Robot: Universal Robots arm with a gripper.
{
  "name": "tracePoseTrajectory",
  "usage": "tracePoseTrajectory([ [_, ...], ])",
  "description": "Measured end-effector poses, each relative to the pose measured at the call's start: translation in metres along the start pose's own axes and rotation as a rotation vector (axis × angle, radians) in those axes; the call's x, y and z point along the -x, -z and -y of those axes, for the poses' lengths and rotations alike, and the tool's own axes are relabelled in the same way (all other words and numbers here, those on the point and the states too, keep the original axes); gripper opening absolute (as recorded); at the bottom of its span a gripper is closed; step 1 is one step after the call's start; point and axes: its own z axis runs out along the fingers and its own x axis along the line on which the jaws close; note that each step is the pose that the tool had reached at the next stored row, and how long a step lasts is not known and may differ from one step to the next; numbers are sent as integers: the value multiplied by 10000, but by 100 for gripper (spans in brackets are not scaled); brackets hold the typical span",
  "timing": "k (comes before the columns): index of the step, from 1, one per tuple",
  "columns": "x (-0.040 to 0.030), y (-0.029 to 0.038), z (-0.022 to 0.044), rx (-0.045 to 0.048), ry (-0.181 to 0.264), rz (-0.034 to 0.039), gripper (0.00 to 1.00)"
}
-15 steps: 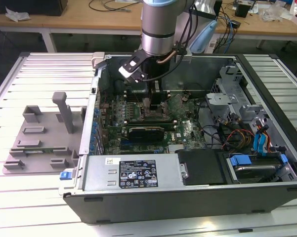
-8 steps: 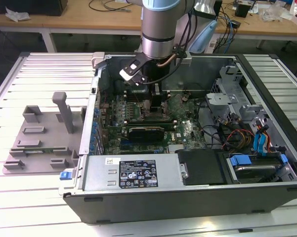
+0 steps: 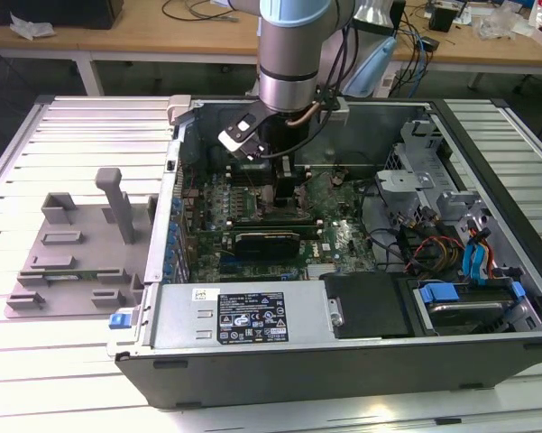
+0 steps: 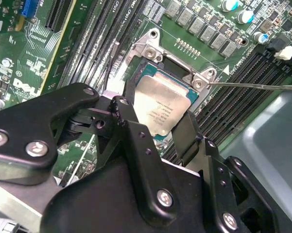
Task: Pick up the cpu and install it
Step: 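Place the cpu into insertion slot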
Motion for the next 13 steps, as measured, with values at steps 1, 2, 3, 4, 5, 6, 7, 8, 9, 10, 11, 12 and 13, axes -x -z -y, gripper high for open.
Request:
tracePoseTrajectory([
  [1, 0, -5, 0, 0, 0, 0, 55],
  [2, -1, -11, 0, 0, 0, 0, 55],
  [3, -1, -24, 0, 0, 0, 0, 55],
  [4, -2, -36, 0, 0, -1, 0, 55],
  [5, -3, -55, -1, 0, 0, 0, 55],
  [6, -4, -69, -2, -1, -1, 1, 55],
  [7, -6, -79, -7, 0, 2, 1, 55],
  [8, -8, -86, -13, 0, 1, 1, 55],
  [9, -11, -96, -28, 0, 1, 1, 55],
  [10, -11, -101, -33, 0, 0, 1, 55],
  [11, -11, -106, -37, 0, 0, 1, 55],
  [12, -11, -111, -41, 0, 2, 1, 55],
  [13, -11, -113, -42, -1, 4, 2, 55],
])
